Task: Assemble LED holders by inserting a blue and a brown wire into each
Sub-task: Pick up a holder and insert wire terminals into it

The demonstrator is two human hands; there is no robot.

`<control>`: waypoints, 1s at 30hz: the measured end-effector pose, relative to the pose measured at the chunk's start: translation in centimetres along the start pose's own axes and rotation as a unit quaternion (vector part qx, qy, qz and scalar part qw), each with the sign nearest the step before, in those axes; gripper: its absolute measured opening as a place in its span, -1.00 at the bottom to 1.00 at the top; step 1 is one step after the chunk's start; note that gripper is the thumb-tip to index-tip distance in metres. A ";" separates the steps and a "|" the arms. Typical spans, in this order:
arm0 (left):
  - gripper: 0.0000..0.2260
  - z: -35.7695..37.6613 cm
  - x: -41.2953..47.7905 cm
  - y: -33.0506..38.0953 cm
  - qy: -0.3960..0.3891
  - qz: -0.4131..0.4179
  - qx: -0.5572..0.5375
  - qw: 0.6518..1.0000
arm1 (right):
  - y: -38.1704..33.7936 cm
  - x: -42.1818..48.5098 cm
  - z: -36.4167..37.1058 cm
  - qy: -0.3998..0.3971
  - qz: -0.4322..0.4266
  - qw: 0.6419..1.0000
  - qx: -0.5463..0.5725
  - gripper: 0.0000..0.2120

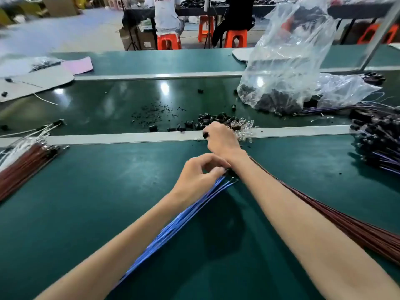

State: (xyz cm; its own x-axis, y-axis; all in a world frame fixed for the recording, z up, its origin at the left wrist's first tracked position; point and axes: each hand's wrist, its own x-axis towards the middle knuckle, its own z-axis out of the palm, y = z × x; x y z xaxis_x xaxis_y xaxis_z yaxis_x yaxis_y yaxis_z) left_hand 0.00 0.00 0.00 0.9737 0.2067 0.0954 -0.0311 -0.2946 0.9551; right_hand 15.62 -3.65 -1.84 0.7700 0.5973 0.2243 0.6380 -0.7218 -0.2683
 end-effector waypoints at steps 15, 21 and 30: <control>-0.78 1.9 -0.3 -0.7 0.182 0.044 0.125 0.974 | -0.4 -2.7 -2.8 0.084 0.068 0.965 0.240 -0.91; -0.80 2.9 -2.0 0.0 0.206 0.107 0.168 0.958 | -0.8 -11.4 -6.8 0.011 0.116 0.890 0.440 -0.80; -0.84 4.6 -4.7 -1.4 0.107 0.110 0.159 0.975 | 5.2 -17.8 -7.3 0.092 0.106 0.990 -0.002 -0.81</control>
State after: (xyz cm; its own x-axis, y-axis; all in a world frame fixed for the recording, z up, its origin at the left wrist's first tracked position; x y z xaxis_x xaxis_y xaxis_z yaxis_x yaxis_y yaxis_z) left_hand -3.50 -4.81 -3.05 0.8816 0.2852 0.3762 -0.1286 -0.6216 0.7727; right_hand 5.19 -20.55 -0.37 0.8732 0.3580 0.3306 0.4613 -0.8260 -0.3240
